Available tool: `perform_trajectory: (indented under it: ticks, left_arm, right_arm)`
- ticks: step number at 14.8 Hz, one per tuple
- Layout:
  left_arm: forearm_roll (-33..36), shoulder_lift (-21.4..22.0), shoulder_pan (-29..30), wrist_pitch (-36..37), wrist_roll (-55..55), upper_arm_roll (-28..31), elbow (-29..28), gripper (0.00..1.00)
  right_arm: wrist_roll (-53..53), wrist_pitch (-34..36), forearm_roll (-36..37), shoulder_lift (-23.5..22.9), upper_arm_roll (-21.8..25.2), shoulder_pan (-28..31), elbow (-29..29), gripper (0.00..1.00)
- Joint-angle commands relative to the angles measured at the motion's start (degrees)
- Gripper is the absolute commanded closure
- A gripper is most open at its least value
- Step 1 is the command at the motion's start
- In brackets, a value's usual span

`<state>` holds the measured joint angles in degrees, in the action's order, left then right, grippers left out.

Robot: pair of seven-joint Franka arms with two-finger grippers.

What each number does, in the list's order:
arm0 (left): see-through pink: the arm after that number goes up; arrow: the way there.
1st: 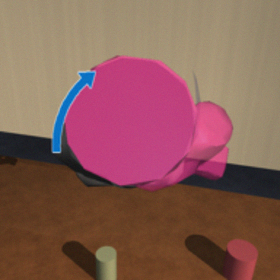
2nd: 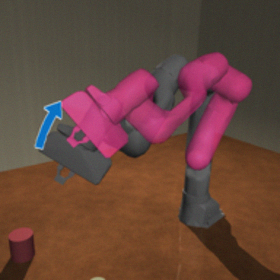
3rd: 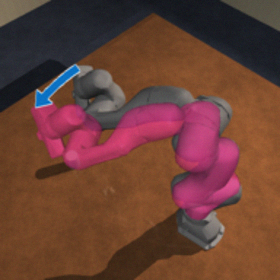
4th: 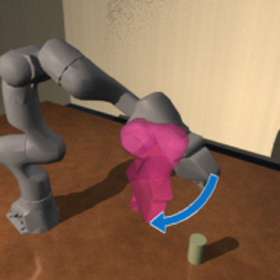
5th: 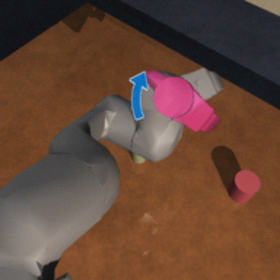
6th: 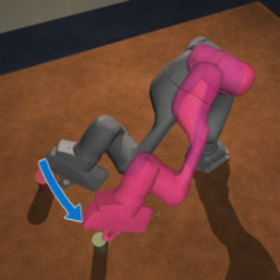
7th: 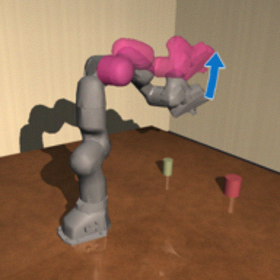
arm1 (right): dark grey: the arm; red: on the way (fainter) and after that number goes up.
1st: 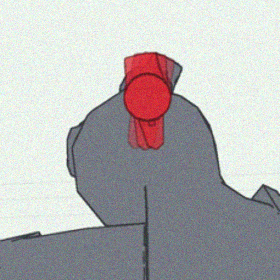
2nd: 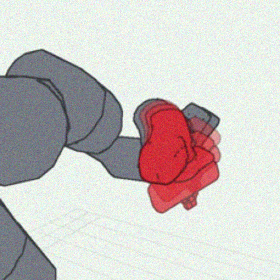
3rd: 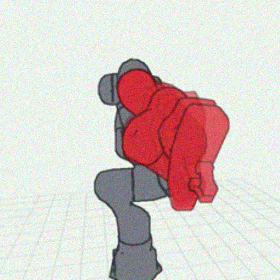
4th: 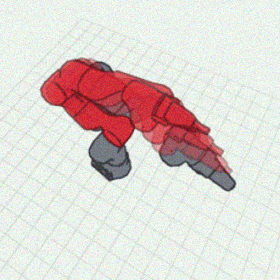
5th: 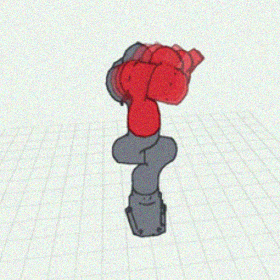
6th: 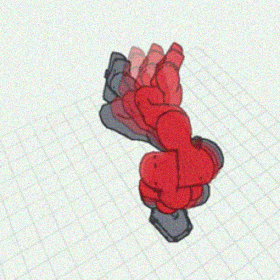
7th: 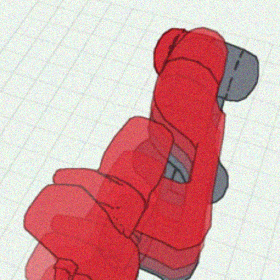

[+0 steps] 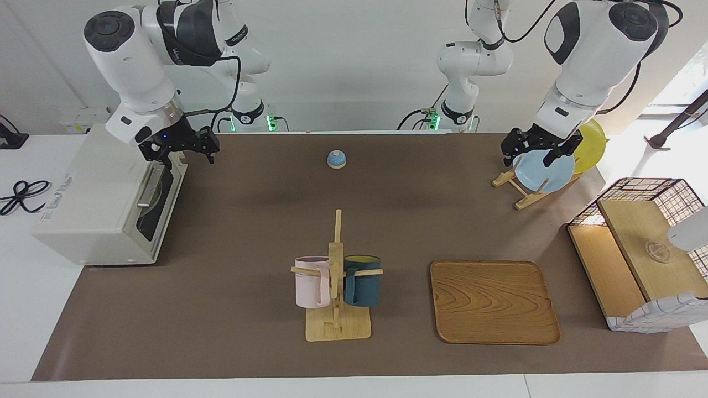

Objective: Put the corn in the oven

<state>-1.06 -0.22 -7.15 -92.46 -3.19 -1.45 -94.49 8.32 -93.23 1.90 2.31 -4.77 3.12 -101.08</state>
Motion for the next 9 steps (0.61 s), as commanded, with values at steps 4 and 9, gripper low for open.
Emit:
perform_trajectory:
  ticks: [4, 9]
  left_arm:
    - [1.24, 0.83, 0.56, 0.62, 0.21, -0.57, -0.35, 0.00]
    - [1.24, 0.83, 0.56, 0.62, 0.21, -0.57, -0.26, 0.00]
  right_arm:
    - [-0.94, 1.56, -1.20, -1.87, -0.15, -0.05, 3.16, 0.00]
    - [-0.94, 2.09, -1.29, -1.79, 0.28, -0.66, 3.87, 0.00]
